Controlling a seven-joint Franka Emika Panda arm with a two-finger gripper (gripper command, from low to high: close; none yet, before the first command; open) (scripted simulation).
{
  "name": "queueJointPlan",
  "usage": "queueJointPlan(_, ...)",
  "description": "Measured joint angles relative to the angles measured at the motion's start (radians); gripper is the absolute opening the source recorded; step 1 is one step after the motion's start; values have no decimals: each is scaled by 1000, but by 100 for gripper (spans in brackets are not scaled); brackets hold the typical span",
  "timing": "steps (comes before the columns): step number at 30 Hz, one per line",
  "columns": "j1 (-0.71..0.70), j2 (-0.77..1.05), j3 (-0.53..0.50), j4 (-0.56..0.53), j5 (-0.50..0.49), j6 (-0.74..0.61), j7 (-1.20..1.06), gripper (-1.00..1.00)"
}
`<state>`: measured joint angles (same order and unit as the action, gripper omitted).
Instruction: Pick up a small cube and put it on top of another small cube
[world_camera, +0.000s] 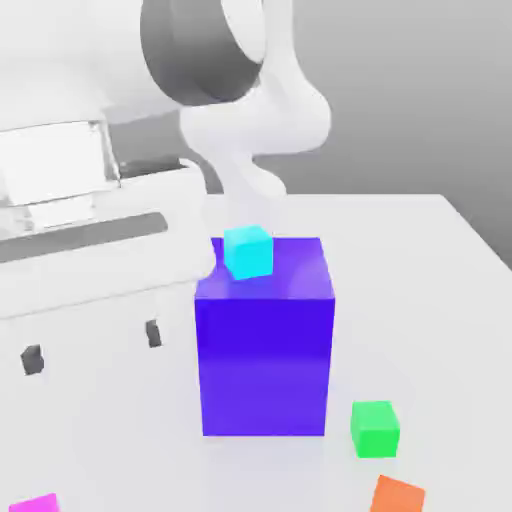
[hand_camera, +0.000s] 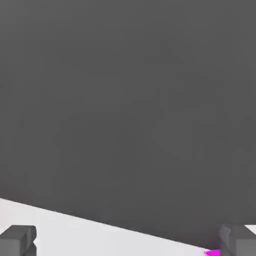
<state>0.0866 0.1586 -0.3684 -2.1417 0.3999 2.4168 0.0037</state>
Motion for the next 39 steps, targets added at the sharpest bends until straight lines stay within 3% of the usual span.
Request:
queueJointPlan(12,-102,349,-14,54,-49,125,-205,0)
queueJointPlan(15,-145,458,33,82,-9,201,-244,0)
queueJointPlan(16,-155,483,46,89,2,219,-253,-100)
queueJointPlan(22,-160,495,52,92,9,225,-258,-100)
queueJointPlan(26,-118,386,-3,62,-48,147,-219,-100)
queueJointPlan(33,86,202,49,-140,-120,132,-87,-100)
queueJointPlan(39,279,14,132,-339,-237,174,63,-100)
